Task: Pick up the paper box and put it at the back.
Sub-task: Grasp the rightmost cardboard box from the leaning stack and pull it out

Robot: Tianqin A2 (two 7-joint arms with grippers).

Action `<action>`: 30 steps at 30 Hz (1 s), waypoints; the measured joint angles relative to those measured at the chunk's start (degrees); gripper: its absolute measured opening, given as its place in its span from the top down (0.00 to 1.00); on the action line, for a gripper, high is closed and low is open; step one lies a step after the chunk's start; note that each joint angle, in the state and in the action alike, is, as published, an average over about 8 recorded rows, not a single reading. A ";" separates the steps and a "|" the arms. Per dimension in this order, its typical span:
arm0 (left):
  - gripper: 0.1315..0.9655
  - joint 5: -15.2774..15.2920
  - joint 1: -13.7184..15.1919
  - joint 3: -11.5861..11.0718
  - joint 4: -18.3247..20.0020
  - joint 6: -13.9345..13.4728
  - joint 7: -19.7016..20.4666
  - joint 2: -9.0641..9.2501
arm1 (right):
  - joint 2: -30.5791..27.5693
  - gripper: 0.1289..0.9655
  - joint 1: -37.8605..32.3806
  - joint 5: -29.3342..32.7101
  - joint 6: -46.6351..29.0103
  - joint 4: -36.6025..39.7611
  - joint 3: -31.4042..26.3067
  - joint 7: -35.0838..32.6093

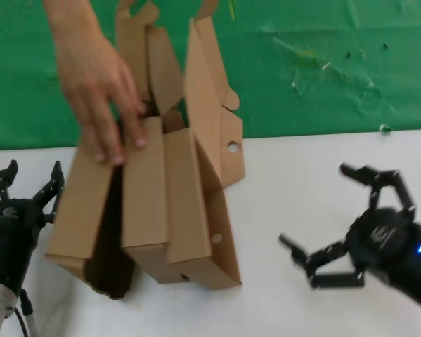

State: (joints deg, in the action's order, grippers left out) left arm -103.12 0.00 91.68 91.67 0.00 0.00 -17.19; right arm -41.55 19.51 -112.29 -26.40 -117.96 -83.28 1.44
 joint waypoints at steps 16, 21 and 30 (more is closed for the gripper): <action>0.82 0.00 0.00 0.00 0.00 0.00 0.00 0.00 | -5.47 0.01 -9.69 17.91 -1.51 0.40 -16.69 12.63; 0.88 0.00 0.00 0.00 0.00 0.00 0.00 0.00 | -4.66 0.03 -12.34 21.65 -2.43 1.21 -19.66 14.80; 0.97 0.00 0.00 0.00 0.00 0.00 0.01 0.00 | -3.85 0.14 -14.54 23.79 -3.70 2.92 -21.92 15.48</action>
State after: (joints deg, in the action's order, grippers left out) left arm -103.12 0.00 91.68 91.67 0.00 0.01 -17.19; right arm -45.39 4.98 -88.50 -30.09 -115.03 -105.21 16.91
